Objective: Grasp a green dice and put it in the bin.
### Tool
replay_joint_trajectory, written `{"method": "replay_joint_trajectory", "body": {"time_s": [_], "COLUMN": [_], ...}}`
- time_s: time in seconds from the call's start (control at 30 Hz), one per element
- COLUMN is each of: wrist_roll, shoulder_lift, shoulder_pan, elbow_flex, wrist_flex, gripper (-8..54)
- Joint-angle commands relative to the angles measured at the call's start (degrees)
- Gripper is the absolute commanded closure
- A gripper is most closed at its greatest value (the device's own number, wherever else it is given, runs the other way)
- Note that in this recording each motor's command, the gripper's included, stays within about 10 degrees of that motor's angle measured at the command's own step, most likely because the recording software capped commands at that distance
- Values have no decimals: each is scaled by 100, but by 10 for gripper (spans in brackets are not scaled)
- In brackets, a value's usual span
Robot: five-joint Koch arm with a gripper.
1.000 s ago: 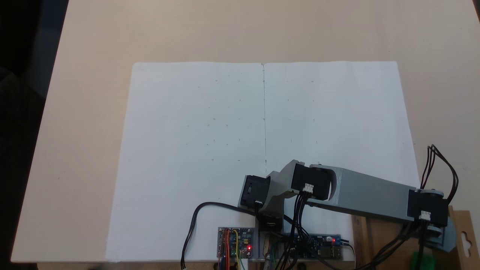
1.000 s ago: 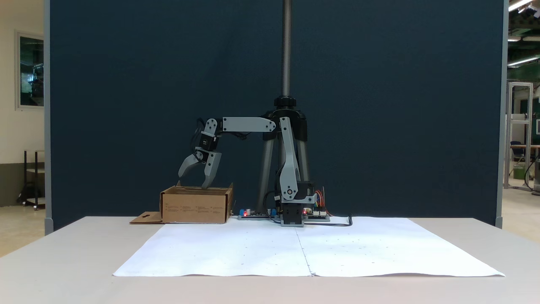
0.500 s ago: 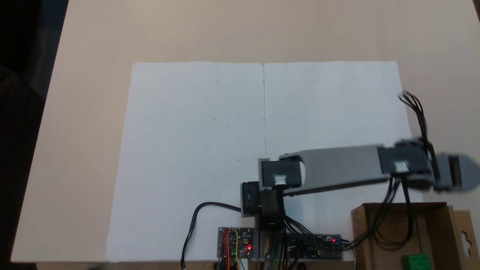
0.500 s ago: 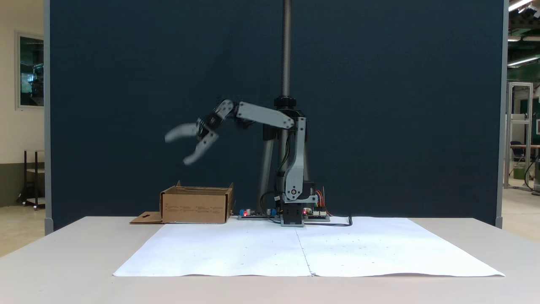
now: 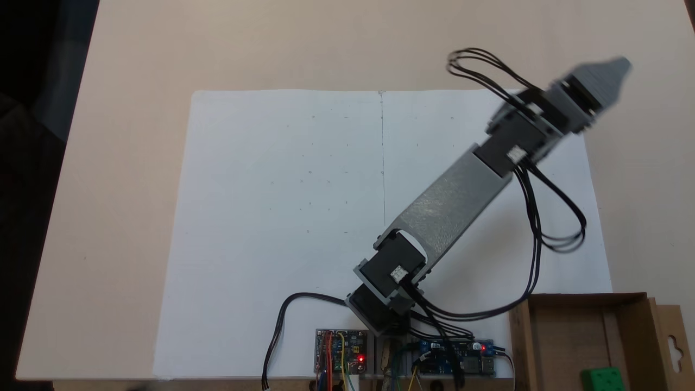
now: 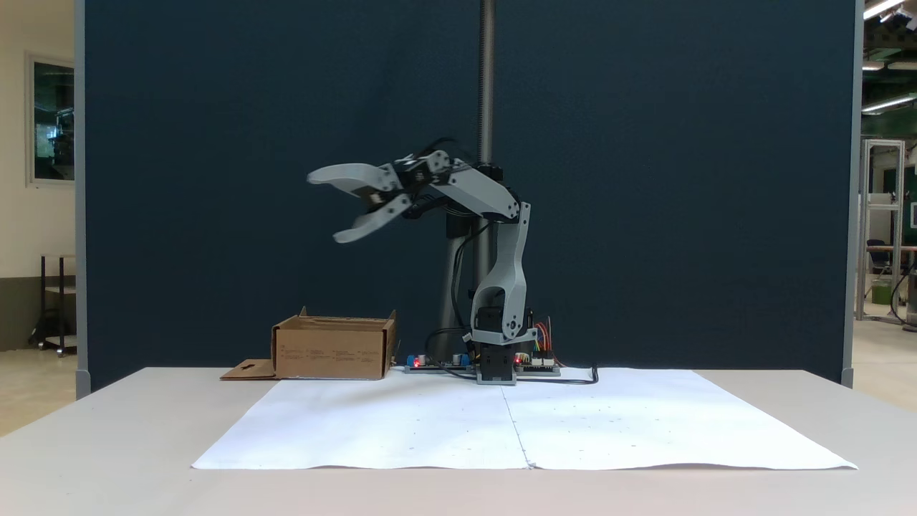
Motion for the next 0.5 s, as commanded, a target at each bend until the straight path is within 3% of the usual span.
{"method": "replay_joint_trajectory", "body": {"time_s": [0.0,0.47], "wrist_roll": [343,343], "shoulder_lift": [229,896], "shoulder_pan": [-492,-2856], "elbow_flex": [44,2479], "wrist_flex": [-431,-457], "gripper": [14,14]}}
